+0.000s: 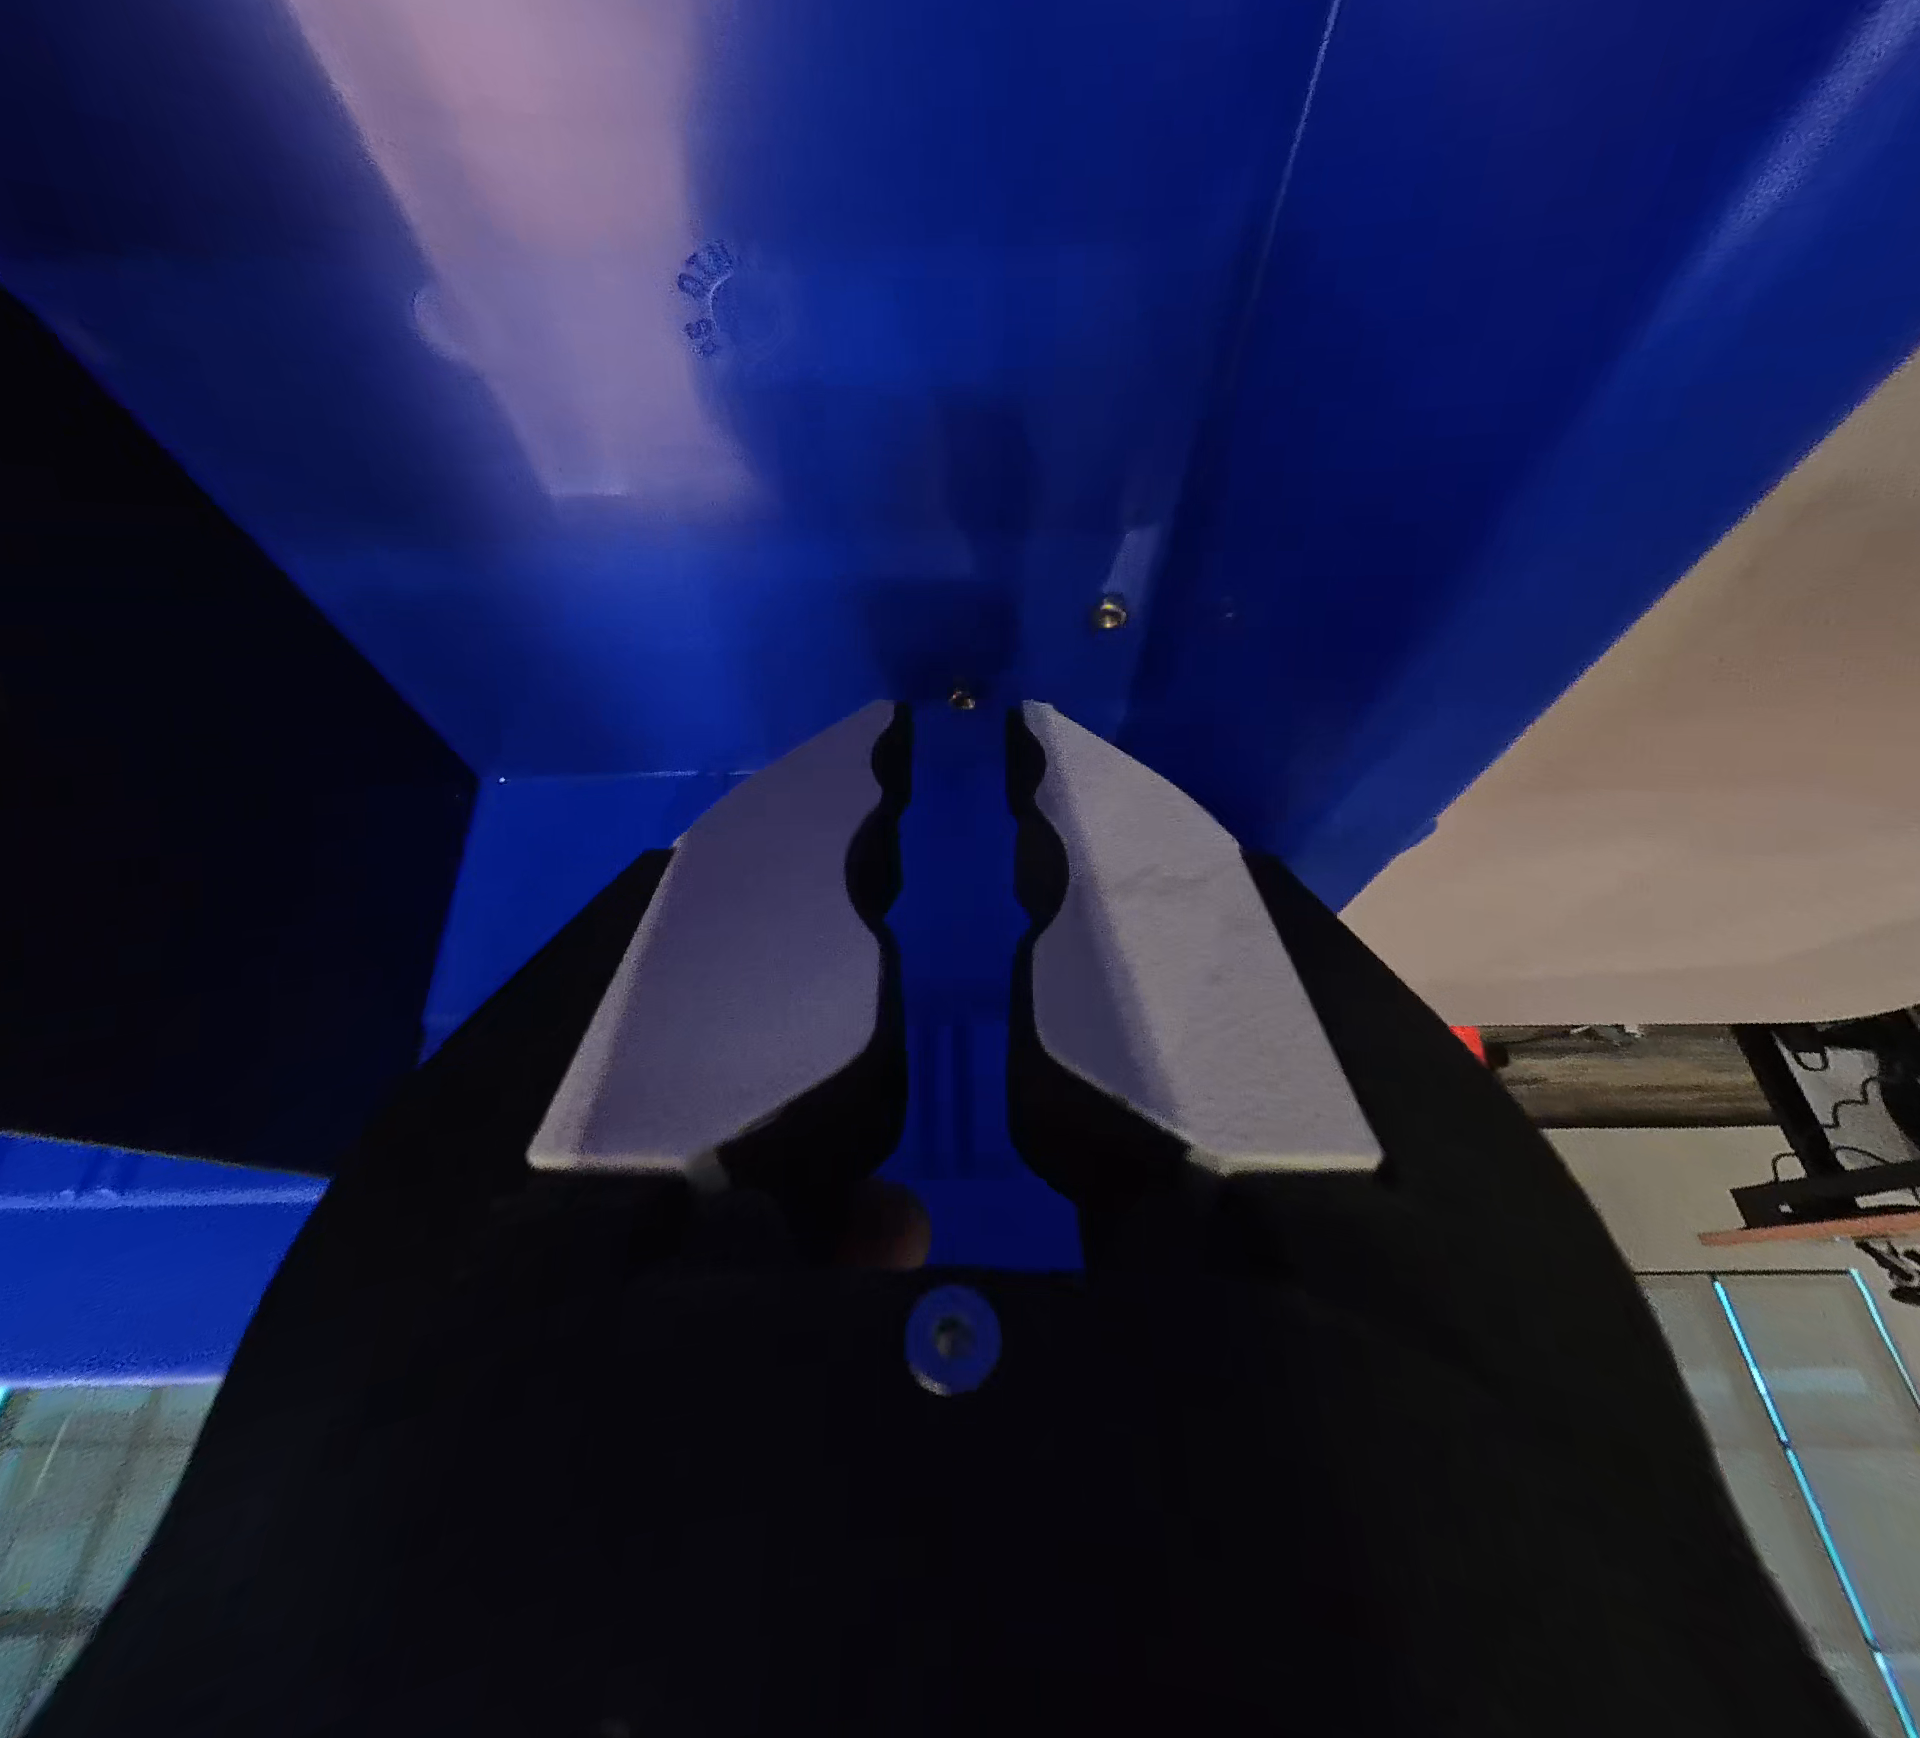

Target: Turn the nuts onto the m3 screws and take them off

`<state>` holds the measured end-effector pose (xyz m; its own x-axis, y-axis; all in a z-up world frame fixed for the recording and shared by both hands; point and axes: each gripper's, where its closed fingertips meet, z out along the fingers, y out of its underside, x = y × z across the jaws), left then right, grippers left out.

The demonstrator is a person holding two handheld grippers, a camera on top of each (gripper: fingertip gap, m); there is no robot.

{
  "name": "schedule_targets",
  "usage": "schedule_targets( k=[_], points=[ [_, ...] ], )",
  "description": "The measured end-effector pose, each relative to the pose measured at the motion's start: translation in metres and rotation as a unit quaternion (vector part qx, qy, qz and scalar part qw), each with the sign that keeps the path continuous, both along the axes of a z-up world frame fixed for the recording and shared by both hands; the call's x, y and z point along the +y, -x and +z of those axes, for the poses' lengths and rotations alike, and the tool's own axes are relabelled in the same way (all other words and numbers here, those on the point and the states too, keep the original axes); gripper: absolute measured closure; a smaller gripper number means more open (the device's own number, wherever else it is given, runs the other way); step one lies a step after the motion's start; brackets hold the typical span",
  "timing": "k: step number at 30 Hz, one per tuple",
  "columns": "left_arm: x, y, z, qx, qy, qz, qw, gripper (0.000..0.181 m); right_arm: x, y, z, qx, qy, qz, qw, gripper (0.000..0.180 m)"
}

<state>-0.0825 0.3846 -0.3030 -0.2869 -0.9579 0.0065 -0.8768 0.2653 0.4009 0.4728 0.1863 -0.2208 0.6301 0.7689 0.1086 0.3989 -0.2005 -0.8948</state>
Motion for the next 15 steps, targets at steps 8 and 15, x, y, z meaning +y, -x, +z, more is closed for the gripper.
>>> schedule_targets(
  k=[8,15],
  points=[
    [-0.0016,0.0020,-0.0022,0.009,0.006,0.006,1.000,0.165,0.0003,-0.0004,-0.0014,-0.001,0.002,0.000,1.000,0.173],
    [-0.0011,0.0015,-0.0026,0.008,0.006,0.008,1.000,0.169,0.0005,-0.0012,-0.0010,-0.001,0.001,-0.001,1.000,0.173]
  ],
)
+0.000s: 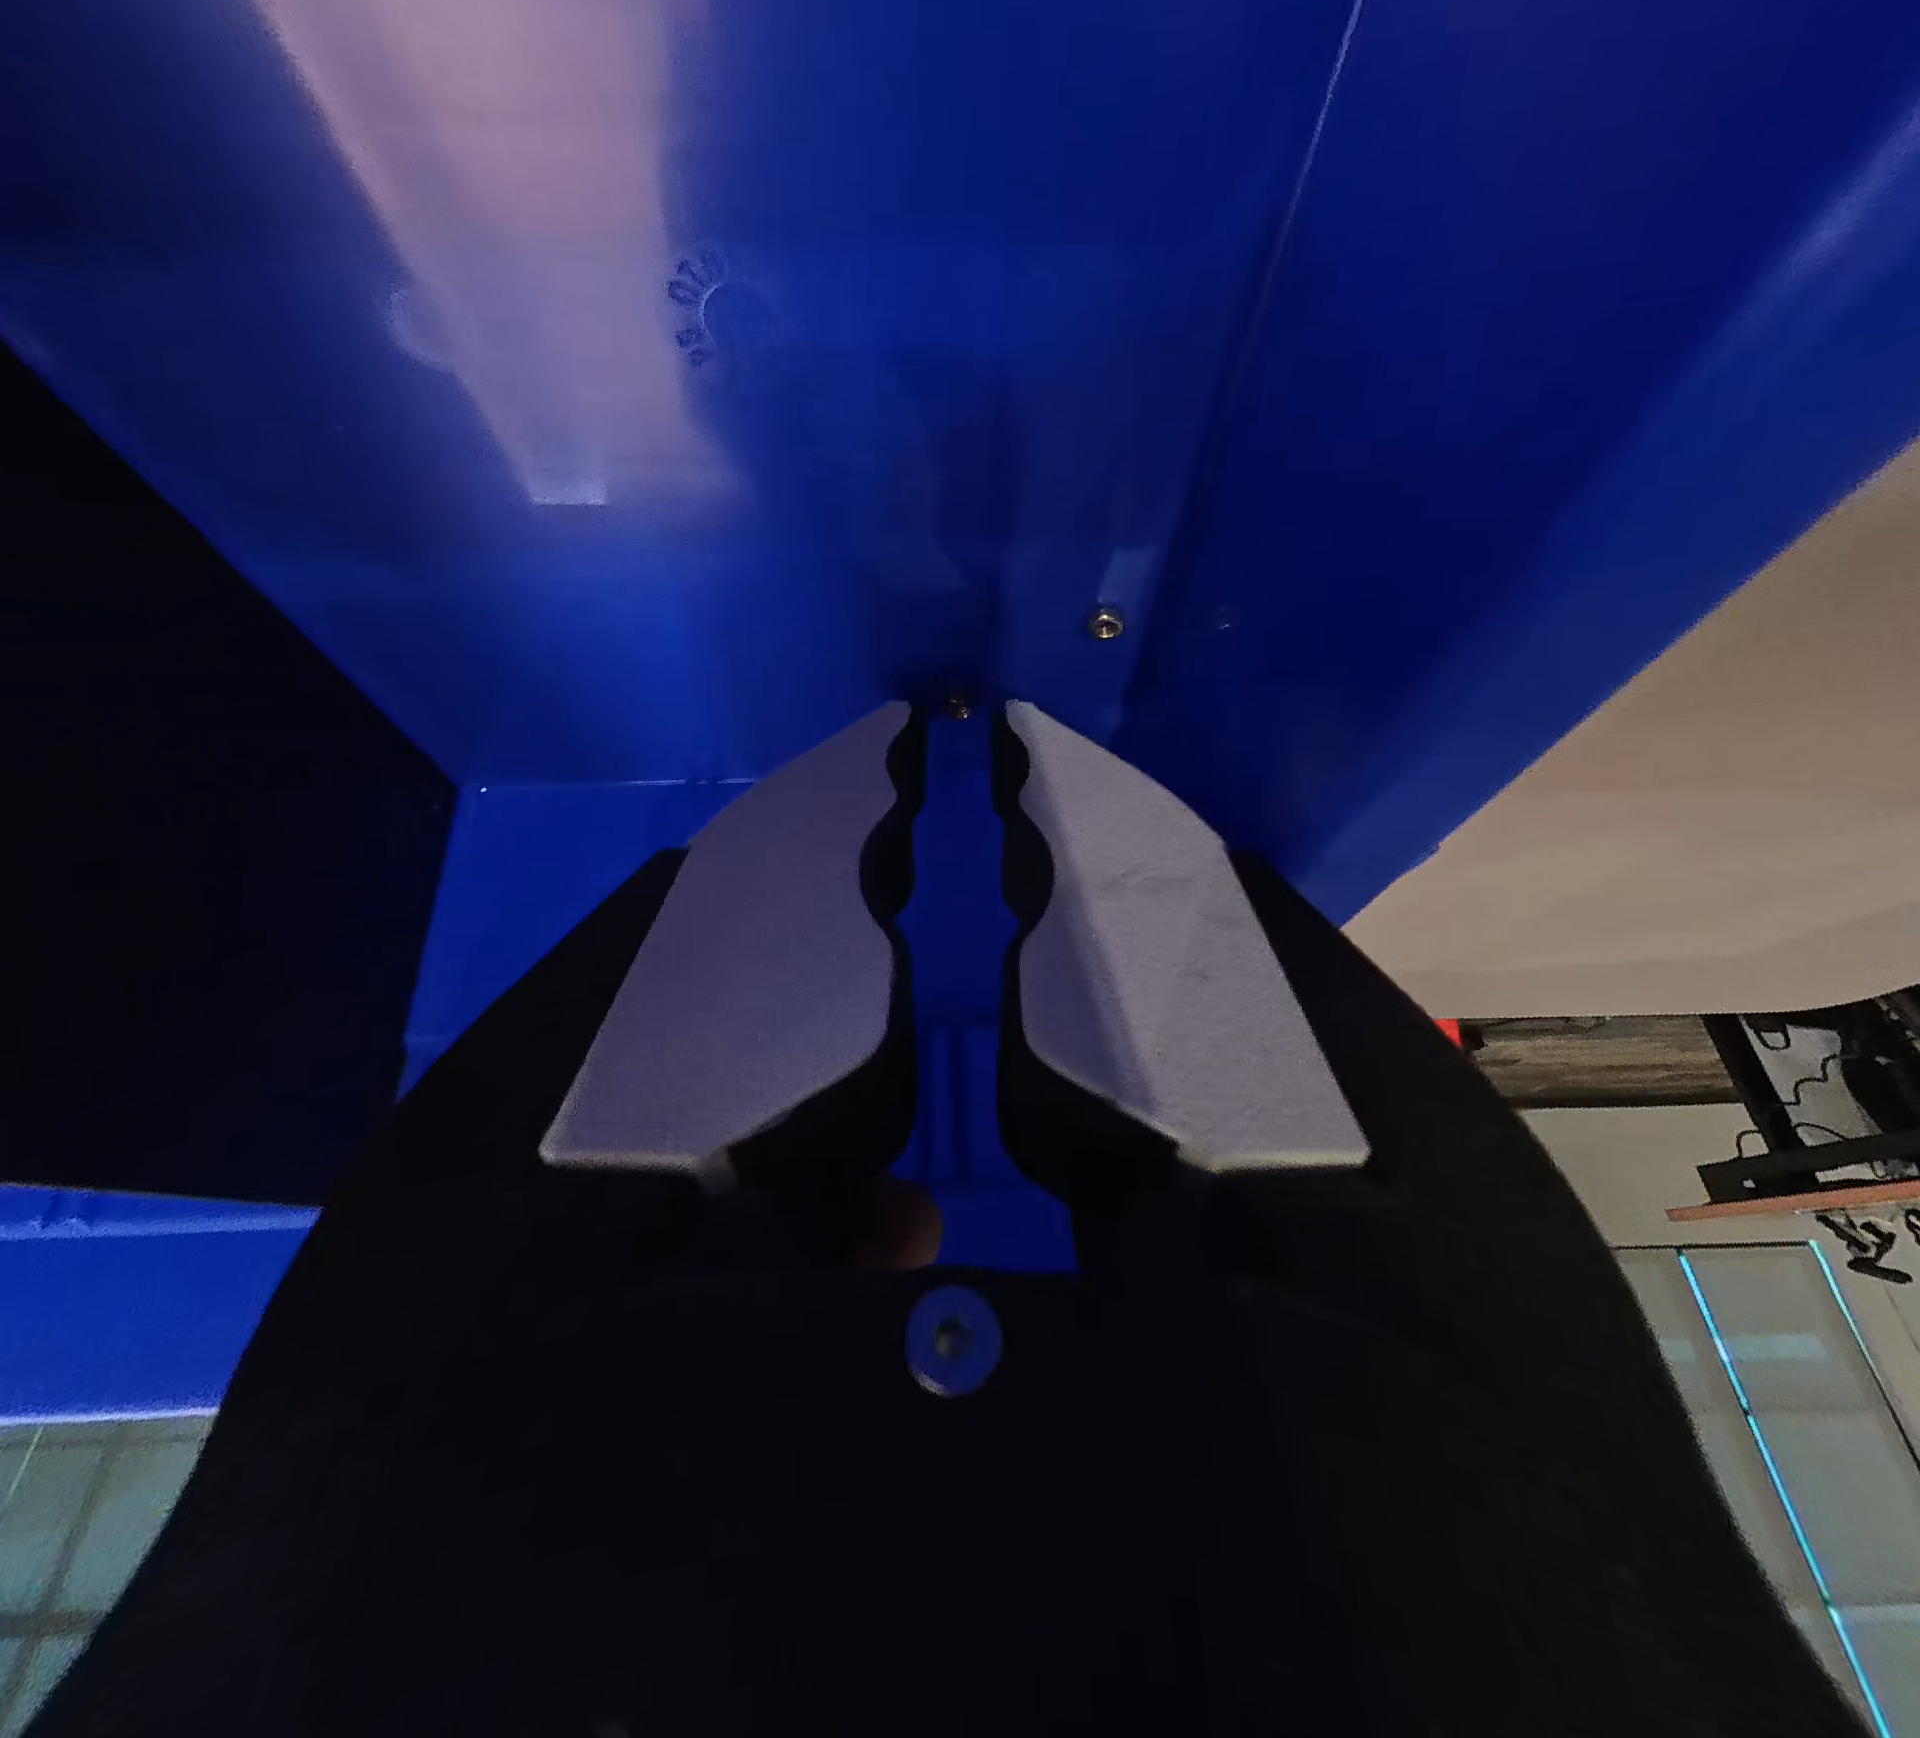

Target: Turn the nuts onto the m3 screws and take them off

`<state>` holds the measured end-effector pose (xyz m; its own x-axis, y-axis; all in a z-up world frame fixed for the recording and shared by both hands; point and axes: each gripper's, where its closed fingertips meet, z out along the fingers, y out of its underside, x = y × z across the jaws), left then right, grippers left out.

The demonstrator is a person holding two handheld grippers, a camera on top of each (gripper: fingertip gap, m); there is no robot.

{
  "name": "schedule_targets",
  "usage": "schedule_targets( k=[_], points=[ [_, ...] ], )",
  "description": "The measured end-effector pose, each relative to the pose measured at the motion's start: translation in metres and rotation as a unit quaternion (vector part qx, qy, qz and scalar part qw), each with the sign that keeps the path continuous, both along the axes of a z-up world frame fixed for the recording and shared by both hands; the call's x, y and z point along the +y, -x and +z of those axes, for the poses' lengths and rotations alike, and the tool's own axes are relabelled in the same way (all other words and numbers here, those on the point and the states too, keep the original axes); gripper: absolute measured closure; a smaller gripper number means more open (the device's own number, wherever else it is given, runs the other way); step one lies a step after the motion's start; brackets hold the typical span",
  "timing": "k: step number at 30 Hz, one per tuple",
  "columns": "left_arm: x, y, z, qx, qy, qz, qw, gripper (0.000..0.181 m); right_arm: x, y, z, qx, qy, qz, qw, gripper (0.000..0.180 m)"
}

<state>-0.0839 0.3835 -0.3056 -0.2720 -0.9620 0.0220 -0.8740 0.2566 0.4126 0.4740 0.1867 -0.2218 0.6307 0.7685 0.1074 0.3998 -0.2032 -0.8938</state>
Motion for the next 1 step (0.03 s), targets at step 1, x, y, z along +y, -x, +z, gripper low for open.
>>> schedule_targets(
  k=[1],
  points=[
    [-0.0002,-0.0001,-0.0001,-0.001,0.000,0.000,1.000,0.170,0.0000,-0.0001,0.0001,0.000,0.000,0.000,1.000,0.172]
  ],
)
